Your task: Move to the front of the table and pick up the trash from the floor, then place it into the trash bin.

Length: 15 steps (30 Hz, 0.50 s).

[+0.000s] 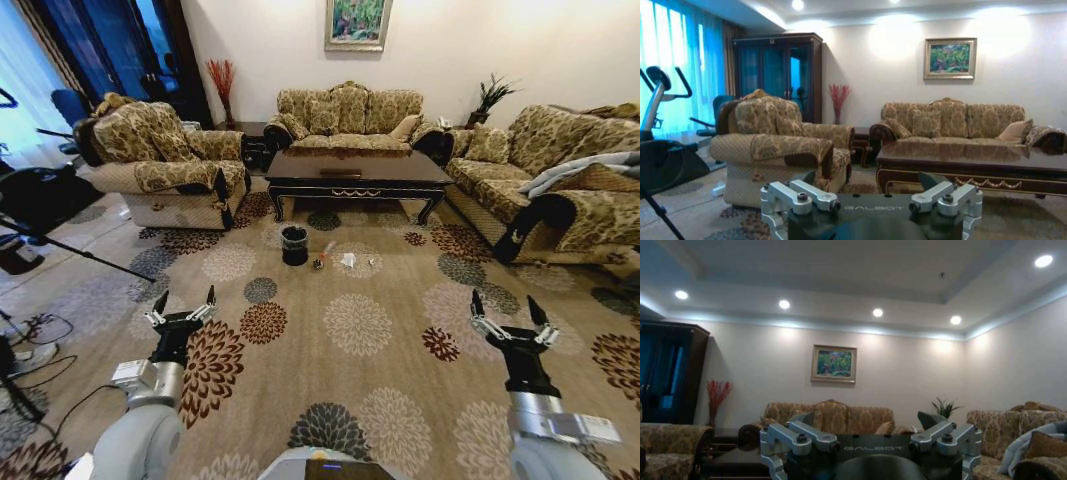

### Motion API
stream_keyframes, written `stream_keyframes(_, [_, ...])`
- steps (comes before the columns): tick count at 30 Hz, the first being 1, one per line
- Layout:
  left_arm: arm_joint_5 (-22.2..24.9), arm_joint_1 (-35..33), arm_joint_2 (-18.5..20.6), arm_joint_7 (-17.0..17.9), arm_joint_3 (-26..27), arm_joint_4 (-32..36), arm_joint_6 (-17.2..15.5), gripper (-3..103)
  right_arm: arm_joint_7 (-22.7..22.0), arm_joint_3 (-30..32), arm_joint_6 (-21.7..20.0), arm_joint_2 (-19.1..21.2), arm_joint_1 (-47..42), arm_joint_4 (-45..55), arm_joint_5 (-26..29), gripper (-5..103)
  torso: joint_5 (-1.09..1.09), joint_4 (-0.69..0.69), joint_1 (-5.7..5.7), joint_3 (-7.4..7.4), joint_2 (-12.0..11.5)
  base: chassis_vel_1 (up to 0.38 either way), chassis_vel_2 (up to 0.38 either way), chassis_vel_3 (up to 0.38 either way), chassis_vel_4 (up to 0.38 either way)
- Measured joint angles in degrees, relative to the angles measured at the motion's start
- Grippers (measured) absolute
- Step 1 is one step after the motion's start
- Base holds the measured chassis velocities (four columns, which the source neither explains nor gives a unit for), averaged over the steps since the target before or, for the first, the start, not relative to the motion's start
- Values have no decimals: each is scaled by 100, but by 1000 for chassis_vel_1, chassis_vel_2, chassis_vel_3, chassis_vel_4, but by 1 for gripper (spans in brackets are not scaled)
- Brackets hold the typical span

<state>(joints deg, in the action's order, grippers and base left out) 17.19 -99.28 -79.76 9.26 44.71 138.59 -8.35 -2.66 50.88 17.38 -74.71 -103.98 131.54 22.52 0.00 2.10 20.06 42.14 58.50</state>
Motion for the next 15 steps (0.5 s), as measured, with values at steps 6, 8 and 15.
stream_keyframes(6, [0, -7, -16, 1, 6, -5, 15, 100, 4, -33, 25, 0, -12, -9, -134, 100, 0, 0, -70, -88, -159, 0, 0, 0, 0])
stream_keyframes(8, [2, -8, -22, -3, 7, -7, 18, 100, 7, -58, 40, -12, -8, -23, -152, 100, 0, 0, -94, -118, -212, 0, 0, 0, 0])
stream_keyframes(15, [-57, 18, -104, -24, -64, -83, 70, 100, 20, -83, 87, -7, 59, -101, -159, 100, 0, 0, -199, -250, -451, 0, 0, 0, 0])
